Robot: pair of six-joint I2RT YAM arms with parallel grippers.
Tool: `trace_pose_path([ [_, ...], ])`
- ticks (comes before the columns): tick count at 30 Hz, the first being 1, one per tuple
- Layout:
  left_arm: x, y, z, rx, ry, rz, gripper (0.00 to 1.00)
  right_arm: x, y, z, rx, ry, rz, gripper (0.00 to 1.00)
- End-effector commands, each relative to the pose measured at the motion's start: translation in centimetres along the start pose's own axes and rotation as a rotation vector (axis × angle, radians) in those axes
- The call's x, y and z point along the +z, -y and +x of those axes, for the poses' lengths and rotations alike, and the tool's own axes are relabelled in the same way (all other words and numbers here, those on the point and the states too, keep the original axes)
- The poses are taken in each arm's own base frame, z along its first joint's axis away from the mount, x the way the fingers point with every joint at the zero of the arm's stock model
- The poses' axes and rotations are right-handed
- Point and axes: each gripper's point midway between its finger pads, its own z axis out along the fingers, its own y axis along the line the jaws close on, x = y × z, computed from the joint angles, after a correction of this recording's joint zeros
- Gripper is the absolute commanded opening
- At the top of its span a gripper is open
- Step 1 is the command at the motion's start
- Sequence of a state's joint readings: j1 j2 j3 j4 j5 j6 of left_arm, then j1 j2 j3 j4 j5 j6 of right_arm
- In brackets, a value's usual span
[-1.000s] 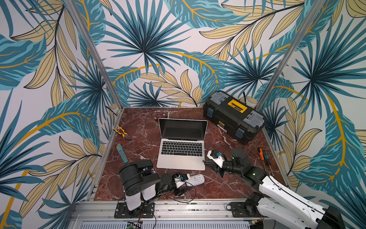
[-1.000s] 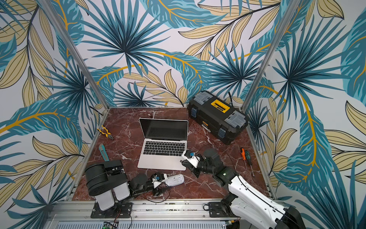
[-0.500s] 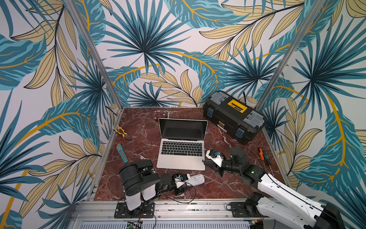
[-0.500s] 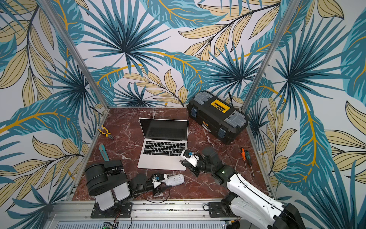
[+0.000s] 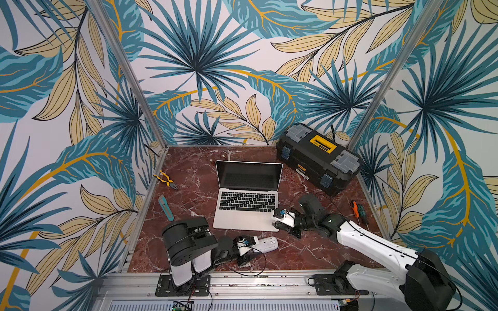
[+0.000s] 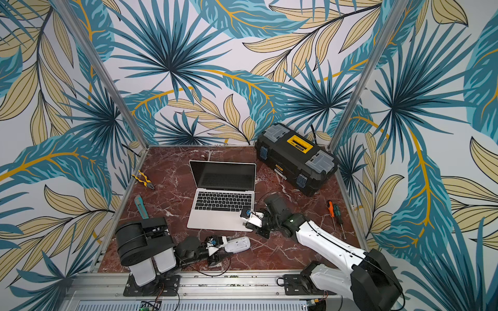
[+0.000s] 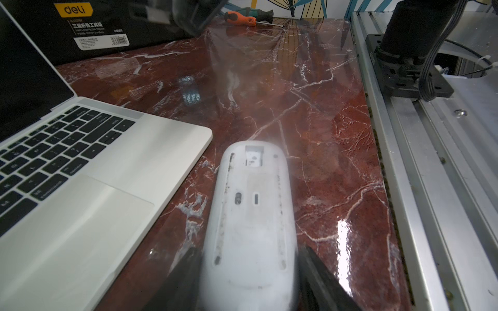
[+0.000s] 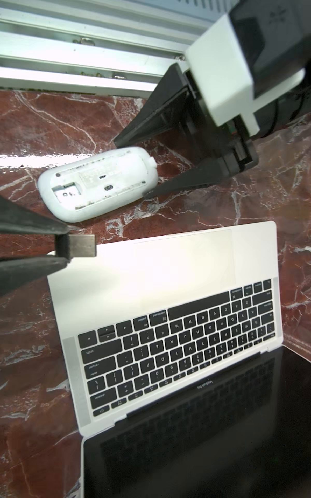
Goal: Remove the wireless mouse receiver from the laptop
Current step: Insert the USB plug into the mouse.
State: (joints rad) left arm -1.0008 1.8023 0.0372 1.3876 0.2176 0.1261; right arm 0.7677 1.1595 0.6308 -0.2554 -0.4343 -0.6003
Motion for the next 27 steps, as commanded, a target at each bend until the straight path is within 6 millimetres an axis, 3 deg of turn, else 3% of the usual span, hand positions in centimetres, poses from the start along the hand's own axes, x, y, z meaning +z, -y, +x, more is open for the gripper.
trace_pose_path([
  [1, -0.2, 0.2, -0.1, 0.011, 0.01, 0.006, 0.51, 0.6, -1.3, 1.6, -0.063, -0.067, -0.068, 0.01],
  [5, -0.3, 0.1, -0.2, 0.01, 0.012, 0.003, 0.51, 1.4, -3.9, 2.4, -0.087, -0.081, -0.155, 0.02],
  [8, -0.3, 0.1, -0.1, 0.006, 0.009, 0.004, 0.51, 1.6, -4.8, 3.1, -0.096, -0.101, -0.17, 0.03],
  [22, -0.2, -0.1, -0.1, -0.009, 0.01, 0.01, 0.5, 3.3, -5.6, 5.7, -0.123, -0.213, -0.197, 0.03],
  [27, -0.2, -0.1, -0.1, -0.01, 0.012, 0.012, 0.49, 3.5, -5.6, 5.4, -0.136, -0.201, -0.192, 0.03],
])
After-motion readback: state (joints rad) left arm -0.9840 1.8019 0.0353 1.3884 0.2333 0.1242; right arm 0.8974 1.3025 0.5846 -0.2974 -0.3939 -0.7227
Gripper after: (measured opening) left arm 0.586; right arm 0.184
